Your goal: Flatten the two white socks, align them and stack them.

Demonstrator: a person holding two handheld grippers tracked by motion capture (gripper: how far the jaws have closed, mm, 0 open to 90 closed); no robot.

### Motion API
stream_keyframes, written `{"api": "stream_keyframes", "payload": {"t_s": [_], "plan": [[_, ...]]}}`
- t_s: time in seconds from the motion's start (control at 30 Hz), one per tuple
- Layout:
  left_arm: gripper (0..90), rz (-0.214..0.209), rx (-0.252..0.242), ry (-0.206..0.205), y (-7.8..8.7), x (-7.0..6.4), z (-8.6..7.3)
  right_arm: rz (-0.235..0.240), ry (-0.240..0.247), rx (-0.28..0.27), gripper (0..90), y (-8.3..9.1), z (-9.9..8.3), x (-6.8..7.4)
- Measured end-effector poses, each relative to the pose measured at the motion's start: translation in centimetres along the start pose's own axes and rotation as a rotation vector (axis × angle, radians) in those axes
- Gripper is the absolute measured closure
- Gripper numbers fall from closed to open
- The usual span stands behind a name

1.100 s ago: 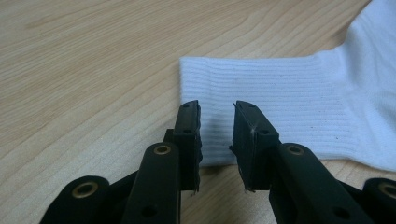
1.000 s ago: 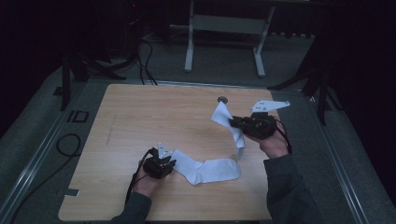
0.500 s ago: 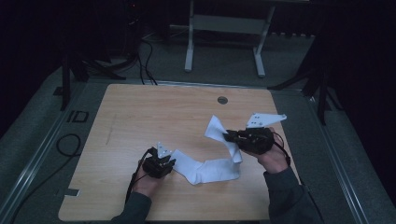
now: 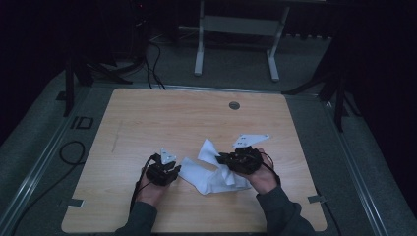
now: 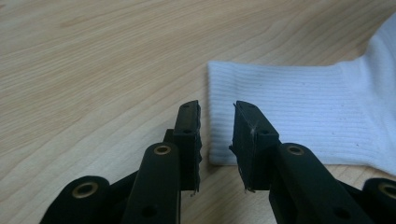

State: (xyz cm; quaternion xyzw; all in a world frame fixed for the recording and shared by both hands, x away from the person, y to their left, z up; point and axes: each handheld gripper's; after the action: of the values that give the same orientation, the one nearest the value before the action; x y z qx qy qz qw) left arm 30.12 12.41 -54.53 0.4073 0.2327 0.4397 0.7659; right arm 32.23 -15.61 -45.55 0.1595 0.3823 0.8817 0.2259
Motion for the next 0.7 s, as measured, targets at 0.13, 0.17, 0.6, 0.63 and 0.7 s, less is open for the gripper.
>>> {"api": "stream_keyframes", "payload": {"t_s": [0.13,0.17,0.6,0.63,0.7], "plan": [[72.1,0.015,-0.008,0.006,0.3,0.3,-0.1,-0.02,-0.018,0.016,81.8,-1.4,0.2,0.5],[72.2,0.017,-0.011,0.011,0.3,0.4,-0.1,-0.021,-0.024,0.02,81.9,-1.7,0.3,0.6],[83.1,0.039,0.002,0.032,0.5,1.3,-0.3,-0.03,-0.059,0.066,81.9,-5.5,1.3,2.3],[86.7,0.038,0.005,0.032,0.4,1.3,-0.3,-0.032,-0.067,0.082,81.9,-6.3,1.3,2.5],[89.1,0.039,0.014,0.03,0.3,1.3,-0.4,-0.031,-0.078,0.095,81.9,-7.0,1.3,2.5]]}}
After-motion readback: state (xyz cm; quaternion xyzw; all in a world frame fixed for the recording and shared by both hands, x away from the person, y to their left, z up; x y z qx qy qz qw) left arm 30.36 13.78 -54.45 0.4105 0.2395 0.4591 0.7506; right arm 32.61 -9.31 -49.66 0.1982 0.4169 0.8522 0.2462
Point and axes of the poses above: each handheld gripper's, and its own axes: y roughly backward along the jaws, z roughly out of its top, x roughly to its left, and after that the axes turned 11 degrees about x, right-handed
